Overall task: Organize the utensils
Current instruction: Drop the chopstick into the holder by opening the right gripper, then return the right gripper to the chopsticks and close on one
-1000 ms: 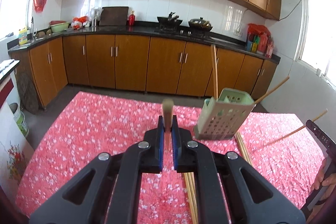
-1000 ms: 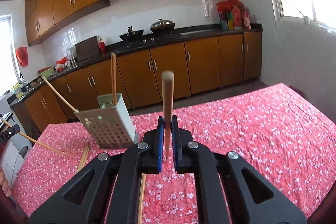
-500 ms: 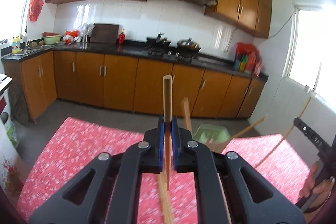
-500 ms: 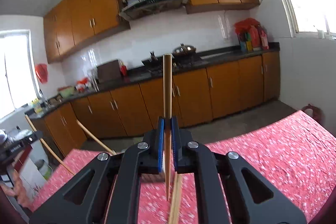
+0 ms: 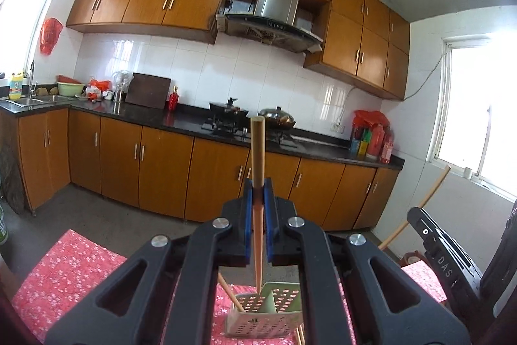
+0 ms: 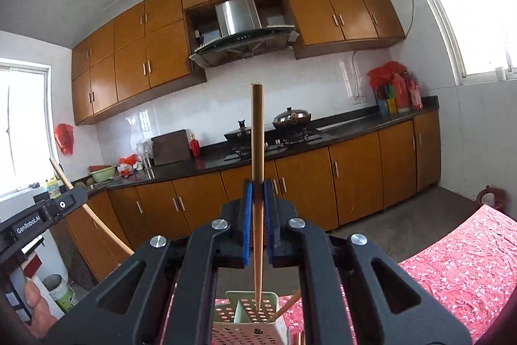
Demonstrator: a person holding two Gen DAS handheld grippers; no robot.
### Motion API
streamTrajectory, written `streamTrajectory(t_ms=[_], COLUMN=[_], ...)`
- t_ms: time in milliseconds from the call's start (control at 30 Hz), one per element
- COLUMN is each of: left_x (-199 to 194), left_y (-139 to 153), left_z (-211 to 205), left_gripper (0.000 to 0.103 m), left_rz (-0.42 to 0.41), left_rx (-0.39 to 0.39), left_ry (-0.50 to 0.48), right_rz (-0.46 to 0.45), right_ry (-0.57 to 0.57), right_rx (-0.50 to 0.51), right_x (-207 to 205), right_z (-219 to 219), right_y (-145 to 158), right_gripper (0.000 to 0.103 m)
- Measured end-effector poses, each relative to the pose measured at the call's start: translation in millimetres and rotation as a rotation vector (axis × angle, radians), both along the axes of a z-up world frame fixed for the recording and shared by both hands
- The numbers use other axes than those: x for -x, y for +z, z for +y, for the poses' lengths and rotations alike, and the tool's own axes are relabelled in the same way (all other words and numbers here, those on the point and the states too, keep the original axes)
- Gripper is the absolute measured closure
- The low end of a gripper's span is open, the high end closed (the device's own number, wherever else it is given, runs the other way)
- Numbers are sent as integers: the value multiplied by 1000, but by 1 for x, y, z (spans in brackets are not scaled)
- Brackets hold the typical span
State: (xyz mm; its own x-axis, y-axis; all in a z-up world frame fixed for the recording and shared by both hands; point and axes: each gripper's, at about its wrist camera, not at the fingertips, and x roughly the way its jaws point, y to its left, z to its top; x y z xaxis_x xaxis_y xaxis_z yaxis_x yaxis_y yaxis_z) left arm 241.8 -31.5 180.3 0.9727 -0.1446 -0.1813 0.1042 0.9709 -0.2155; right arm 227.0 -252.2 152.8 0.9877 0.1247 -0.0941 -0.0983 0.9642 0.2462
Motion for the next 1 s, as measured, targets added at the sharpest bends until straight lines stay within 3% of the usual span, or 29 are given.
streamTrajectory(t_ms=[200,367,433,533,767,933,1000], left_x=[-29,-42,-40,-33,5,39,49], left_y=[-39,-52,-51,-48,-38,-62,-86], left_z=[-3,-2,1,6,28,58,70], left_gripper=[95,94,90,83,75,72,72], left_rz=[93,145,148,141,126,200,268], left_rx=[-8,-8,-11,-6,-2,10,3], left_ry=[-16,-16,-8,4,52,96,110], right_rz=[97,135,140,126,119,225,323], right_ry=[30,45,41,19,-27,-70,-76], right_rx=[15,18,20,9,10,7,4], right_x=[-20,-20,-17,-9,28,54,57], right_z=[8,11,8,1,-24,-49,-57], right_y=[-34,-37,-34,-27,-14,-45,-75], right_gripper=[95,94,86,71,71,71,71])
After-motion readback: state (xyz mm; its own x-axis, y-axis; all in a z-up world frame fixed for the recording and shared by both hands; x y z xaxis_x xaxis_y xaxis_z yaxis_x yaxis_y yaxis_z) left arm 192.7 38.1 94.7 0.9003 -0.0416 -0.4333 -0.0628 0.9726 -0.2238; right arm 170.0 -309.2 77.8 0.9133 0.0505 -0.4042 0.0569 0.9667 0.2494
